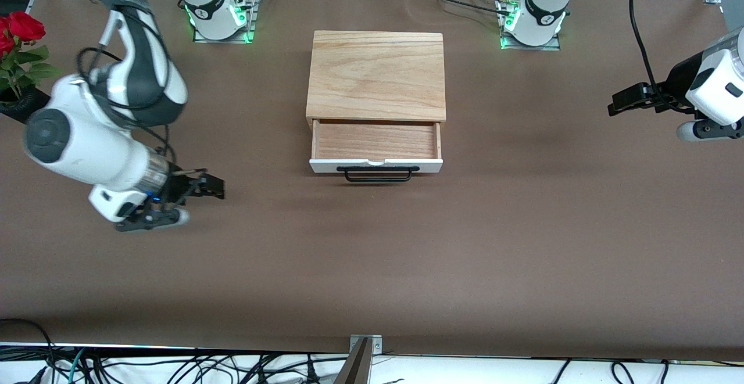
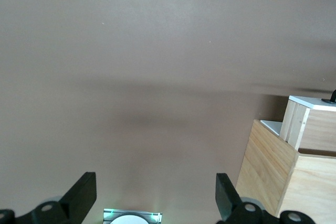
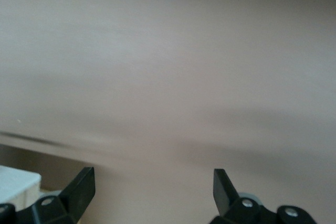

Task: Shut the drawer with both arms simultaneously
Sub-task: 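Move the right gripper toward the drawer front while the left gripper approaches too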

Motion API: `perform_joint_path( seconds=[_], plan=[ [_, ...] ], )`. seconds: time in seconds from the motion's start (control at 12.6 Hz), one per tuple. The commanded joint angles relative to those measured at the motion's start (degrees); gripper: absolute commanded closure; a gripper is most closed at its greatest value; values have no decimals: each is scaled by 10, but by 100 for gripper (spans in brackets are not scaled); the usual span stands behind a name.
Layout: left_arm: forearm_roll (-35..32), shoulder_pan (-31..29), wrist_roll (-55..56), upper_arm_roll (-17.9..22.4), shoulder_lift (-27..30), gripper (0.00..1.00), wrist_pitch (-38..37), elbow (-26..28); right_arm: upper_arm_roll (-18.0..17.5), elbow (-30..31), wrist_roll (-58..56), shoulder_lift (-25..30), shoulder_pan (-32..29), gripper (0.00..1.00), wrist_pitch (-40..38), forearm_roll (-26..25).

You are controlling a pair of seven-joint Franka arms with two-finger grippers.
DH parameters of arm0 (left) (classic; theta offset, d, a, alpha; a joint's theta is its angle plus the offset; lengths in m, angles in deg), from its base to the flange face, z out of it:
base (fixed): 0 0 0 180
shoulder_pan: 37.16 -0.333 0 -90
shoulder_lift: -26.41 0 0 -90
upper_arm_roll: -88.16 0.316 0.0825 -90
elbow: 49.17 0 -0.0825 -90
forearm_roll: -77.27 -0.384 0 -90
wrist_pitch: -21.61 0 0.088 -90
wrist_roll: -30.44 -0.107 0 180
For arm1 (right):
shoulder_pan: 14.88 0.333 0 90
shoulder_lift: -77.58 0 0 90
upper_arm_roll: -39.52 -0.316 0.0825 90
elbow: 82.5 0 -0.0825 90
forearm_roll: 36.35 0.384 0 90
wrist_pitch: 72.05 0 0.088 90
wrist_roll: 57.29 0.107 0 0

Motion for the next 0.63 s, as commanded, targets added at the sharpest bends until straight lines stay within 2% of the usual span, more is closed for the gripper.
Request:
perform_joint_path(
  seconds=[0.0, 0.16, 0.32, 0.55],
  plan=[
    [27, 0, -13, 2, -13, 0, 33, -4, 3, -38, 18, -38, 44, 0, 41, 7],
    [59, 0, -13, 1, -17, 0, 44, -5, -6, -47, 67, -58, 62, 0, 66, 7],
    [94, -1, -14, -1, -37, 0, 50, 4, -31, -47, 104, -71, 66, 0, 72, 7],
    [108, 0, -98, -3, -56, 0, 52, 24, -66, -47, 152, -89, 66, 0, 72, 6]
  ],
)
